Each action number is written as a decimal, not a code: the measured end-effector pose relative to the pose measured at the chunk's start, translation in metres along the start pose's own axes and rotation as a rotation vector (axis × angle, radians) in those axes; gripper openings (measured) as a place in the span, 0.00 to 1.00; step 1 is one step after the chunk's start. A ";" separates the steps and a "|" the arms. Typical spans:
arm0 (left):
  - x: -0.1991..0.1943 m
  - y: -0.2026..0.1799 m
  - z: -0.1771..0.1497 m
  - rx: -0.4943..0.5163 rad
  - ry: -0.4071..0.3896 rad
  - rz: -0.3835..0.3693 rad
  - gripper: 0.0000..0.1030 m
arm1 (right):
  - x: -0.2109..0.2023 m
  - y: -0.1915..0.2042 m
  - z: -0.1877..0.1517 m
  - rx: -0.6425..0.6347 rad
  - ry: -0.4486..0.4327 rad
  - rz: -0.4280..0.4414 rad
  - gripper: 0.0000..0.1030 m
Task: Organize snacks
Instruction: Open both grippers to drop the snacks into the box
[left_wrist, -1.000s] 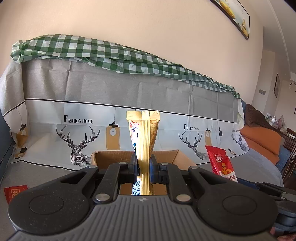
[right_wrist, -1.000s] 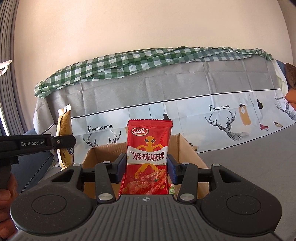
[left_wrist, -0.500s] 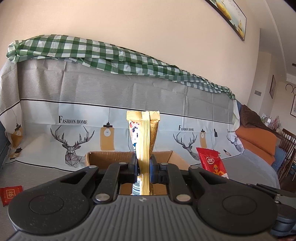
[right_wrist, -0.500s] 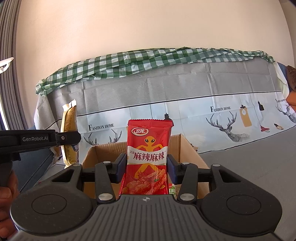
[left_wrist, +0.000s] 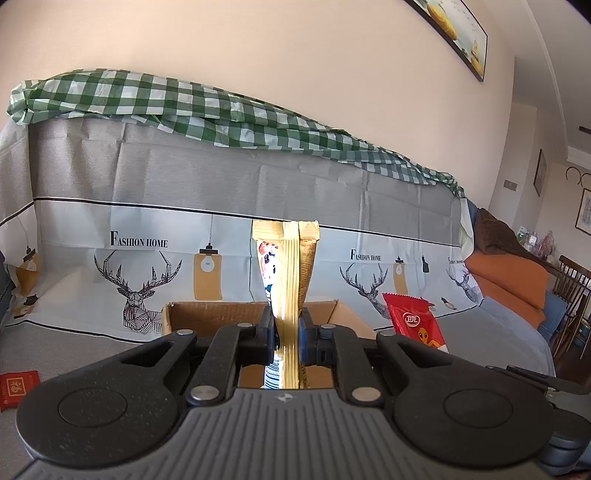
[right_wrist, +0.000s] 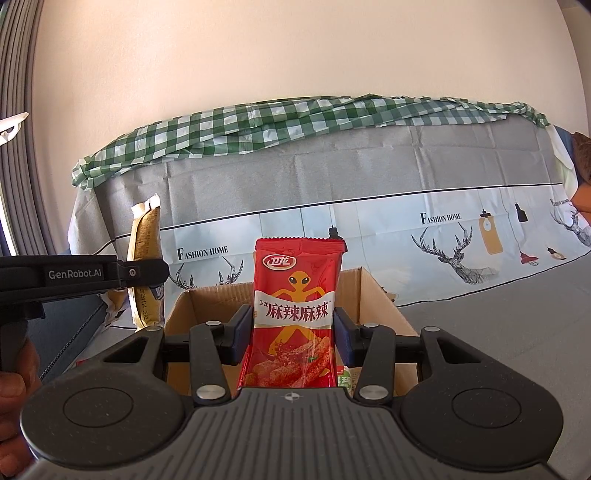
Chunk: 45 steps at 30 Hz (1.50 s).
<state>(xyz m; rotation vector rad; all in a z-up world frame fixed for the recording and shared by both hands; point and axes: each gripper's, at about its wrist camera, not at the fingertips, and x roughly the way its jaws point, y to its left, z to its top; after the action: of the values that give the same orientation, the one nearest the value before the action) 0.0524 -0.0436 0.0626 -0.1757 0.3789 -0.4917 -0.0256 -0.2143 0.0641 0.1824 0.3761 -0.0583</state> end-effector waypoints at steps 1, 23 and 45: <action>0.000 0.000 0.000 0.000 0.000 -0.001 0.12 | 0.000 0.000 0.000 -0.001 -0.001 0.000 0.47; 0.003 -0.004 0.000 -0.003 0.001 -0.011 0.12 | -0.001 0.000 0.002 0.000 0.003 0.005 0.47; -0.006 0.013 -0.001 -0.013 0.016 0.037 0.57 | 0.009 0.011 -0.001 -0.005 0.026 -0.060 0.72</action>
<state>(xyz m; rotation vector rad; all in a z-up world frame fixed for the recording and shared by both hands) 0.0523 -0.0295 0.0602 -0.1772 0.4001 -0.4549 -0.0169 -0.2032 0.0613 0.1669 0.4078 -0.1143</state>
